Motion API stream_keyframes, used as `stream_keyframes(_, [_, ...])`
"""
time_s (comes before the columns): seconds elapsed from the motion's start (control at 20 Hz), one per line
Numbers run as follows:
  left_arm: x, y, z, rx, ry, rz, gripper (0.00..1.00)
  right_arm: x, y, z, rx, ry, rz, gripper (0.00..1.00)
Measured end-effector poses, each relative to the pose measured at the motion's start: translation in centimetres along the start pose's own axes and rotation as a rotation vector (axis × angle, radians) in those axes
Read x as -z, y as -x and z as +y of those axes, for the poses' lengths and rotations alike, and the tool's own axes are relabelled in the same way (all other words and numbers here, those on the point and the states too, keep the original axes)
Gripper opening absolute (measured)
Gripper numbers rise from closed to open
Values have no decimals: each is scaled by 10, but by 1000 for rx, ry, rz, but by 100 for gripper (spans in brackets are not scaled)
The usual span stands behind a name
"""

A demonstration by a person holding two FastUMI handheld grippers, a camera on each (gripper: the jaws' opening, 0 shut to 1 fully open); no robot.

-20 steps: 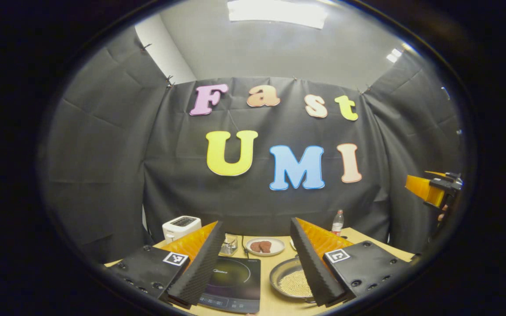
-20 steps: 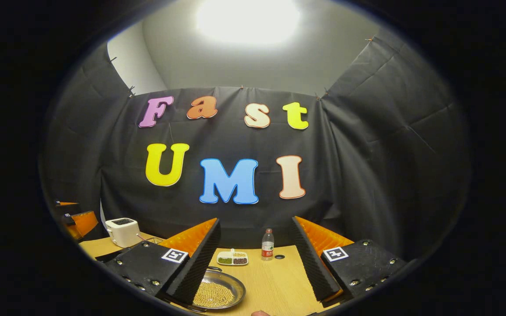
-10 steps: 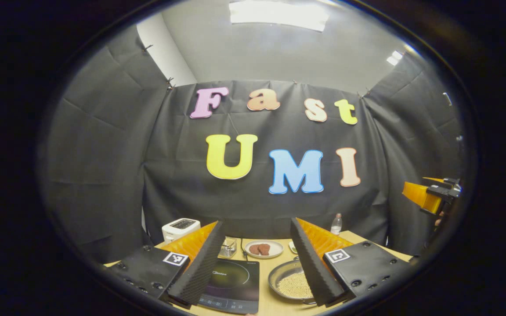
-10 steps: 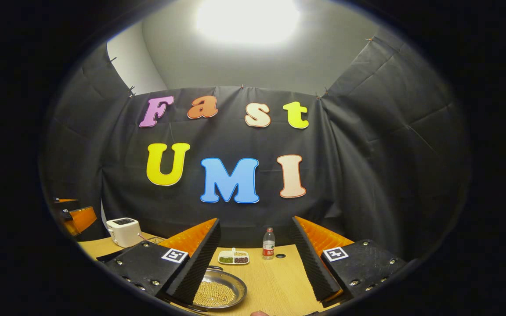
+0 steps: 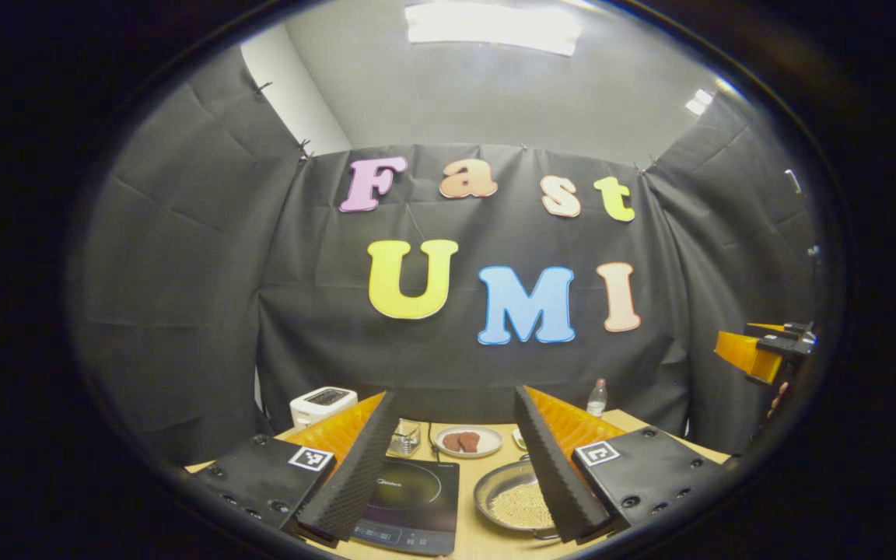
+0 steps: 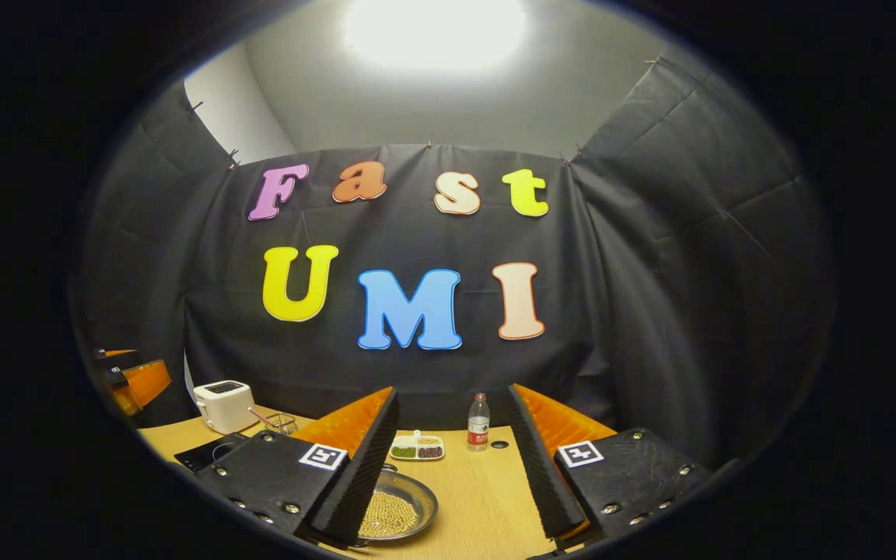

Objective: First push the handle of the pot to place it horizontally, then grasp the pot with both hands and set it on the induction cooktop.

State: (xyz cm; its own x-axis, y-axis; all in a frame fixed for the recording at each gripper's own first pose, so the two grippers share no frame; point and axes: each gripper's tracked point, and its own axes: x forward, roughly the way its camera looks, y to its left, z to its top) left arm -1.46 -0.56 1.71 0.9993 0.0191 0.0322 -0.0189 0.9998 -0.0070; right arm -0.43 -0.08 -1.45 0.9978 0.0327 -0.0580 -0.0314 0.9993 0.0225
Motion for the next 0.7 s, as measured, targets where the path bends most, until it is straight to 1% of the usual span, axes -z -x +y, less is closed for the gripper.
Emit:
stream_keyframes(0.05, [1,1,-2,-2,-2,-1,98,-1,0,-5,7,4,-1,83])
stream_keyframes(0.1, [0,2,-3,-5,-5,-2,100,0,0,-7,7,4,-2,69])
stream_keyframes(0.15, [-1,1,-5,-8,-9,-3,100,0,0,-6,0,0,1,64])
stream_keyframes(0.2, [-3,2,-6,-10,-14,-7,97,2,-1,-5,-10,-5,7,63])
stream_keyframes(0.25, [-3,1,-8,-12,-18,-10,100,0,4,-7,4,-2,14,63])
stream_keyframes(0.3, [-6,1,-9,-15,-23,-15,97,2,0,-12,5,-6,13,43])
stream_keyframes(0.35, [-7,2,-10,-19,-27,-18,97,3,-4,-12,-9,-11,15,35])
stream_keyframes(0.4, [-8,3,-13,-23,-27,-19,100,5,-4,-10,-23,-12,20,33])
stream_keyframes(0.45, [-8,3,-16,-25,-24,-19,98,6,-5,-10,-39,-7,20,33])
stream_keyframes(0.5, [-8,3,-19,-29,-20,-18,100,9,-9,-19,-13,6,12,33])
stream_keyframes(0.55, [-7,5,-21,-35,-19,-16,100,3,-13,-27,-11,12,2,34])
stream_keyframes(0.6, [-7,6,-23,-42,-18,-15,100,2,-9,-23,-29,3,-3,9])
stream_keyframes(0.65, [-6,6,-26,-49,-19,-14,100,1,-9,-16,-65,-3,-8,9])
stream_keyframes(0.7, [-7,10,-28,-57,-21,-14,97,6,-7,-25,-48,7,-11,9])
